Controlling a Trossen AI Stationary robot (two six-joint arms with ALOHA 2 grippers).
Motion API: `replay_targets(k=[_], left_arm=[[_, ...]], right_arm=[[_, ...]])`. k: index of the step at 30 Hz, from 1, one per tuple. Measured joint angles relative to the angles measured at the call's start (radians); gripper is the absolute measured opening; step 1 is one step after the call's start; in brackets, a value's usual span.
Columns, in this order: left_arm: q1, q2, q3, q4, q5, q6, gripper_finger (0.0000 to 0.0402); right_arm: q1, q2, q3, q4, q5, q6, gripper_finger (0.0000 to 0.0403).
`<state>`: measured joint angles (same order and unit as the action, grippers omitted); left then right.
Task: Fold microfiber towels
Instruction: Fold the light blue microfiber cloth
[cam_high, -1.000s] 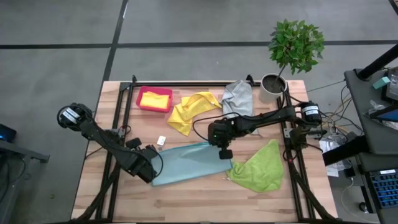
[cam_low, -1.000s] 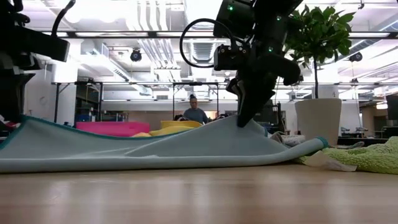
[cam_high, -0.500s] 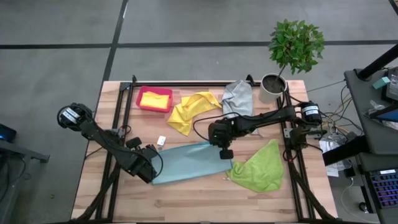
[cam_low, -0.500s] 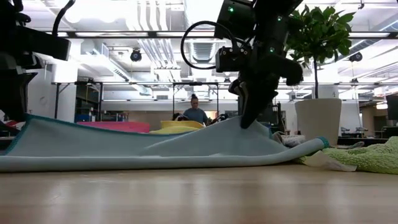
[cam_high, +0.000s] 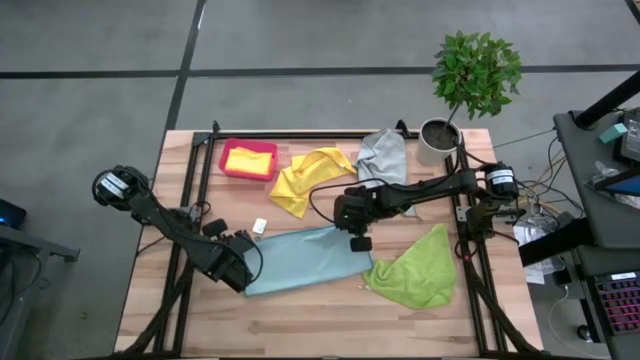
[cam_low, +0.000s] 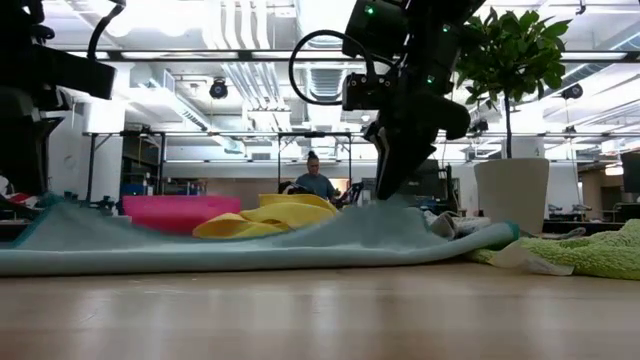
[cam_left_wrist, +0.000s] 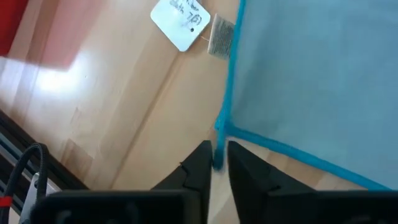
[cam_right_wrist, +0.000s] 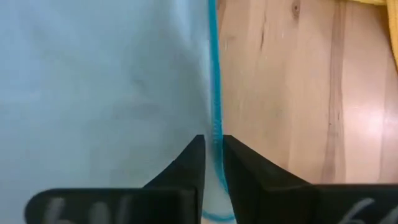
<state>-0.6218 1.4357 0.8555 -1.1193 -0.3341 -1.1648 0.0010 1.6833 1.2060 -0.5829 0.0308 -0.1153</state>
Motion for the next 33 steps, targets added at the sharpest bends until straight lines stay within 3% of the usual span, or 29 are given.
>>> replay_targets(k=[10,15,19,23,33], left_arm=[[0.0,-0.009,0.026,-0.014,-0.015,0.036,0.0112],[0.0,-0.012,0.057,0.102,-0.012,0.099,0.0116],[0.0,-0.003,0.026,0.294,-0.028,0.153,0.0116],[0.0,0.033,-0.012,0.439,-0.063,0.185,0.0116],[0.0,0.146,-0.029,0.448,-0.069,0.18,0.0116]], right_arm=[[-0.003,-0.029,0.0,-0.042,-0.001,0.069,0.0101],[-0.003,-0.06,-0.003,-0.107,-0.031,0.216,0.0116],[-0.003,-0.079,-0.051,-0.086,-0.203,0.362,0.0134],[-0.001,-0.086,-0.126,-0.059,-0.242,0.481,0.016],[-0.002,-0.091,-0.275,0.06,-0.24,0.702,0.0209]])
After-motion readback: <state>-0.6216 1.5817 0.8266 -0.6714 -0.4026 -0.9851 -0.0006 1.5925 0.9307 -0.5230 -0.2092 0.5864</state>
